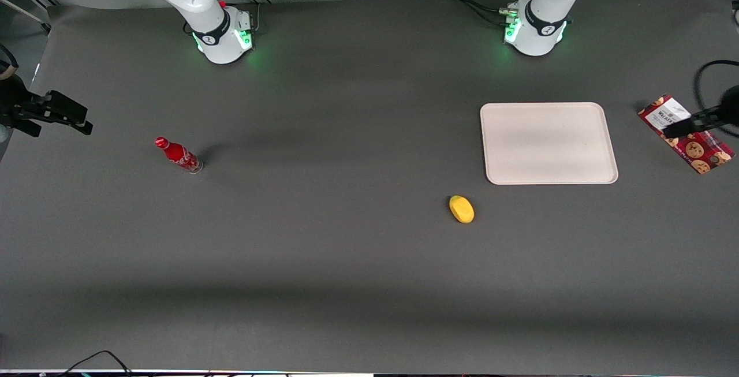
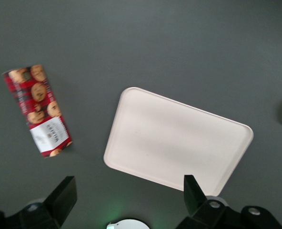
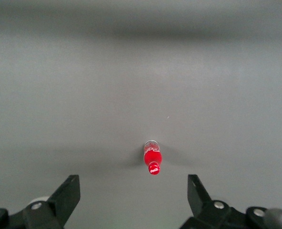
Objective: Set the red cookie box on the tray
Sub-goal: 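Lower the left gripper onto the box end and close on it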
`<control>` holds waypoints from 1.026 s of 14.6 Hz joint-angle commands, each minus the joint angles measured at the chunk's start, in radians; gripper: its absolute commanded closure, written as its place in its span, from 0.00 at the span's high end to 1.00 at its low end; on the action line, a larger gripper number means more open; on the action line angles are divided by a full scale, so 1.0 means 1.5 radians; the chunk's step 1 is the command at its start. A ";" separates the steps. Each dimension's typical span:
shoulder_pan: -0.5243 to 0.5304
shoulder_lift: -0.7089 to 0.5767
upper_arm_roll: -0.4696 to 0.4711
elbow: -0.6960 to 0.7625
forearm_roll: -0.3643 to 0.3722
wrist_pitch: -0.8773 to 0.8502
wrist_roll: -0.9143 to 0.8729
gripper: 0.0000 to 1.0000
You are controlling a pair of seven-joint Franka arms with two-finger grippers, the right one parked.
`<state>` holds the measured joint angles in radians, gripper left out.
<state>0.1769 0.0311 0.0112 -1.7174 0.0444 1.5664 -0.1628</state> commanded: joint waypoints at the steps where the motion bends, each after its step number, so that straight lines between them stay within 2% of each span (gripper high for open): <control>1: 0.102 0.002 -0.009 0.016 0.005 -0.026 0.008 1.00; 6: 0.247 0.019 -0.006 0.018 0.002 -0.005 0.077 1.00; 11: 0.293 0.030 0.003 0.012 -0.001 0.025 0.074 1.00; 15: 0.293 0.026 0.049 -0.085 -0.004 0.139 0.112 1.00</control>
<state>0.6096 0.0794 0.0482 -1.7399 0.0453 1.6503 -0.0435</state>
